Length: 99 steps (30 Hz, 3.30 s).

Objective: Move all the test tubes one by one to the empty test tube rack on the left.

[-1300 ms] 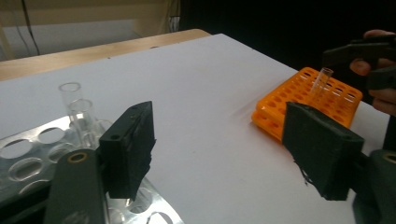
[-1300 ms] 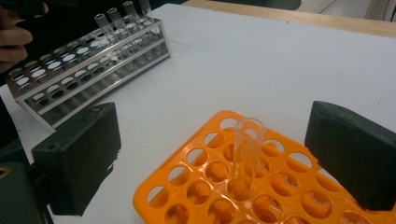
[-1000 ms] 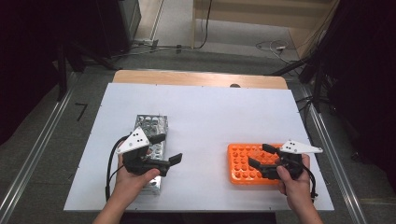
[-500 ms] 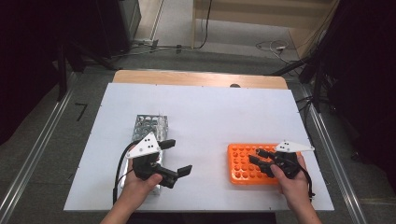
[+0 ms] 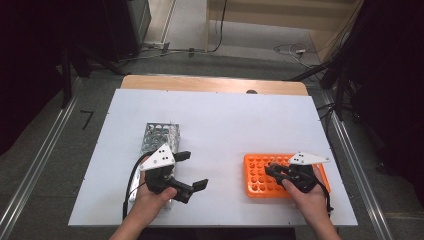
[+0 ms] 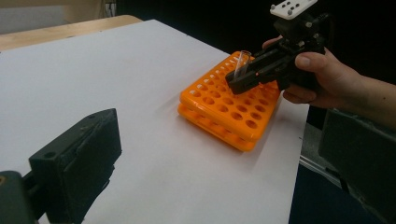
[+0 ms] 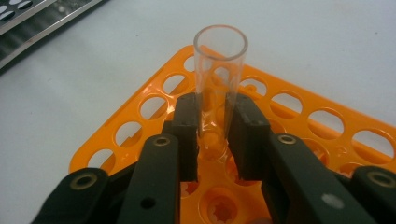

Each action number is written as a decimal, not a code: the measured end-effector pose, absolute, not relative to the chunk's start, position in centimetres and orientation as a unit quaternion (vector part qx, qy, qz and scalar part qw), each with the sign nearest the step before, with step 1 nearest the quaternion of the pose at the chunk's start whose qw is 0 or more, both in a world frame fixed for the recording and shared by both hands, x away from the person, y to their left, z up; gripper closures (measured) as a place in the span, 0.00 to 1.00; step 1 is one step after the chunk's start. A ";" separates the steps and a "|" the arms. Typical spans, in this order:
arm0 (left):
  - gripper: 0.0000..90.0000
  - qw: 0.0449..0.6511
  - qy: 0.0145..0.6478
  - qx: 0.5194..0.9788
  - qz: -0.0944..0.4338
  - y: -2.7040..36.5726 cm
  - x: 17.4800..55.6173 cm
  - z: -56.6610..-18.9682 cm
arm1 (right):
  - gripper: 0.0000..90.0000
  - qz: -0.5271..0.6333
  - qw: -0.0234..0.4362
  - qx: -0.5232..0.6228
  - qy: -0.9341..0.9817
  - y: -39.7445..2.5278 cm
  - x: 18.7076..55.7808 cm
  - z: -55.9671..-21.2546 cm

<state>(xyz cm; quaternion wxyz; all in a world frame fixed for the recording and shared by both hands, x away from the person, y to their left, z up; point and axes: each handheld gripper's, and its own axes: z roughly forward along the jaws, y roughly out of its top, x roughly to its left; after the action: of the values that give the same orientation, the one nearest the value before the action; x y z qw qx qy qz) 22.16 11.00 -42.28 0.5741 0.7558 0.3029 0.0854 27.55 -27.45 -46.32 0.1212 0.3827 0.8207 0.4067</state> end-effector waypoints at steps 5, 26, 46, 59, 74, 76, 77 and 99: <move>0.00 0.573 0.304 0.756 0.086 11.0 22.2 -42.3 | 0.80 0.401 0.122 0.384 0.823 -27.3 27.5 -46.5; 0.00 0.571 0.304 0.758 0.087 10.9 22.2 -42.4 | 0.82 0.410 0.130 0.376 0.821 -27.4 27.3 -46.2; 0.00 0.574 0.300 0.756 0.092 10.4 21.8 -42.1 | 0.82 0.466 0.151 0.346 0.800 -26.9 25.4 -43.2; 0.02 0.580 0.285 0.759 0.078 9.4 21.5 -41.9 | 0.82 0.480 0.125 0.294 0.817 -23.3 23.8 -42.9; 0.31 0.577 0.271 0.767 0.066 7.1 20.8 -41.7 | 0.82 0.477 0.087 0.250 0.838 -19.4 22.5 -43.5; 0.36 0.578 0.266 0.769 0.063 6.8 20.7 -41.8 | 0.82 0.475 0.083 0.243 0.842 -19.0 22.4 -43.7; 0.39 0.579 0.263 0.769 0.061 6.6 20.7 -41.8 | 0.82 0.475 0.081 0.240 0.843 -18.8 22.3 -43.7; 0.80 0.562 0.227 0.793 0.056 4.7 20.2 -42.3 | 0.82 0.474 0.039 0.199 0.857 -16.6 21.1 -43.8</move>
<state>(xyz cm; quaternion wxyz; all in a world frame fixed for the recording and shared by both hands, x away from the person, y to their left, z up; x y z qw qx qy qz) 20.19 4.72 -42.29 0.5622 0.7933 0.2268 0.0555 21.08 -16.60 -43.80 0.0389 0.1994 0.8565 0.4744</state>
